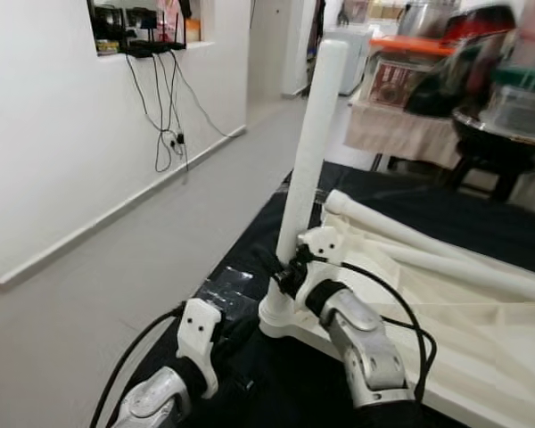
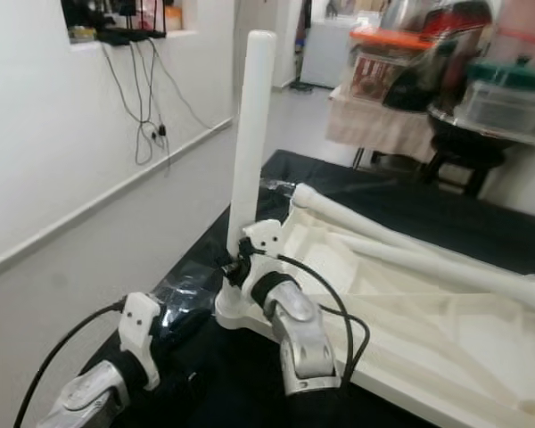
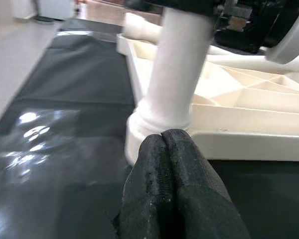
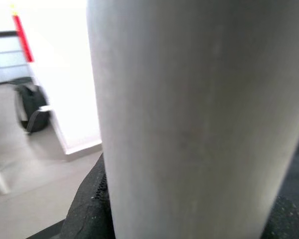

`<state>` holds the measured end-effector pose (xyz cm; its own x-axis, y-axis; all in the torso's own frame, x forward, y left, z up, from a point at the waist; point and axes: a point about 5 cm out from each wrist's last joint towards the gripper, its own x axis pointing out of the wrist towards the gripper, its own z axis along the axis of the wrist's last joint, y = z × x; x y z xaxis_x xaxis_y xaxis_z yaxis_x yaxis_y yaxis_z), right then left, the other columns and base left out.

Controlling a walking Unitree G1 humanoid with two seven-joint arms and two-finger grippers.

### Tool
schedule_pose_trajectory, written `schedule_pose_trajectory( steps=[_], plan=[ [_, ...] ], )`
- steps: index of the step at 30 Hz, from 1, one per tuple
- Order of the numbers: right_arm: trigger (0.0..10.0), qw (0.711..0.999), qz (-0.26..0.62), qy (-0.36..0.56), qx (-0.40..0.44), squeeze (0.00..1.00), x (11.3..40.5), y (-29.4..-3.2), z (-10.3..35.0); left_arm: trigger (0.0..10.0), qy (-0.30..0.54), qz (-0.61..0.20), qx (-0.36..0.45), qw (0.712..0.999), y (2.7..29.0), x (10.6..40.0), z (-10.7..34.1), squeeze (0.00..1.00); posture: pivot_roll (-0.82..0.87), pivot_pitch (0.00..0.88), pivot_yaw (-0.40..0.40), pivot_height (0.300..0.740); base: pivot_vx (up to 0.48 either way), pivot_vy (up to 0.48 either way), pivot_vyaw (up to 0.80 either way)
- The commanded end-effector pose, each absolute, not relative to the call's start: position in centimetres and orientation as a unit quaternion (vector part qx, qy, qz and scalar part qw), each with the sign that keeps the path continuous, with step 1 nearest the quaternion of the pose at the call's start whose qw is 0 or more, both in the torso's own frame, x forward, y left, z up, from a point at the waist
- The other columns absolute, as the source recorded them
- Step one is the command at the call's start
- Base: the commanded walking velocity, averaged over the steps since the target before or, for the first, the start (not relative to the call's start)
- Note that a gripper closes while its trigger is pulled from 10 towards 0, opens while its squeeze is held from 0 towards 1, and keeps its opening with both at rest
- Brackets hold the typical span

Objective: Building children table

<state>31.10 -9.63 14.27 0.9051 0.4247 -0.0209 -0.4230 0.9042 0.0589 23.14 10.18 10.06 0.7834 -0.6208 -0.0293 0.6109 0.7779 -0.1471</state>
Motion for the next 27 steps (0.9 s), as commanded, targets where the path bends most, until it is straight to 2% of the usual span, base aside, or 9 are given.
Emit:
schedule_pose_trajectory(
  steps=[1, 6, 7, 8, 9, 13, 17, 18, 27],
  plan=[
    [0.0, 0.985, 0.155, 0.079, 0.005, 0.0, 30.8, -11.5, 11.7, 10.0, 0.041, -0.324, -0.062, 0.943, 10.3, 23.1, 10.1, 0.0, 0.04, 0.0, -0.087, 0.74, 0.0, 0.0, 0.0],
    [0.0, 0.995, 0.081, 0.058, -0.013, 0.0, 30.2, -12.9, 12.6, 10.0, 0.041, -0.323, -0.062, 0.944, 10.4, 23.2, 10.1, 0.0, 0.03, 0.0, -0.082, 0.74, 0.0, 0.0, 0.0],
    [3.2, 0.993, 0.094, 0.064, -0.018, 0.0, 30.0, -12.5, 12.6, 10.0, 0.041, -0.324, -0.063, 0.943, 10.3, 23.2, 10.1, 0.0, 0.03, 0.0, -0.079, 0.74, 0.0, 0.0, 0.0],
    [3.2, 0.993, 0.094, 0.064, -0.018, 0.0, 30.0, -12.5, 12.6, 10.0, 0.041, -0.324, -0.063, 0.943, 10.3, 23.2, 10.1, 0.0, 0.03, 0.0, -0.079, 0.74, 0.0, 0.0, 0.0],
    [10.0, 0.99, 0.125, 0.057, -0.014, 0.89, 30.0, -12.0, 12.9, 10.0, 0.042, -0.325, -0.064, 0.943, 10.3, 23.2, 10.1, 0.0, 0.03, 0.0, -0.077, 0.74, 0.0, 0.0, 0.0],
    [10.0, 0.983, 0.176, 0.042, -0.006, 1.0, 30.1, -11.1, 13.6, 10.0, 0.043, -0.326, -0.064, 0.942, 10.2, 23.3, 10.0, 0.0, 0.03, 0.0, -0.076, 0.74, 0.0, 0.0, 0.0],
    [10.0, 0.949, 0.313, -0.011, 0.029, 1.0, 31.6, -10.6, 15.9, 10.0, 0.043, -0.325, -0.064, 0.942, 10.1, 23.3, 10.0, 0.0, 0.03, 0.0, -0.082, 0.74, 0.0, 0.0, 0.0],
    [10.0, 0.931, 0.363, -0.021, 0.02, 0.0, 32.0, -10.9, 16.6, 10.0, 0.042, -0.325, -0.064, 0.943, 10.0, 23.4, 9.9, 0.0, 0.04, 0.0, -0.083, 0.74, 0.0, 0.0, 0.0],
    [10.0, 0.838, 0.546, 0.007, -0.021, 0.0, 33.9, -13.2, 17.6, 10.0, 0.04, -0.323, -0.062, 0.944, 10.0, 23.6, 9.9, 0.0, 0.06, 0.0, -0.101, 0.74, 0.0, 0.0, 0.0]
  ],
)
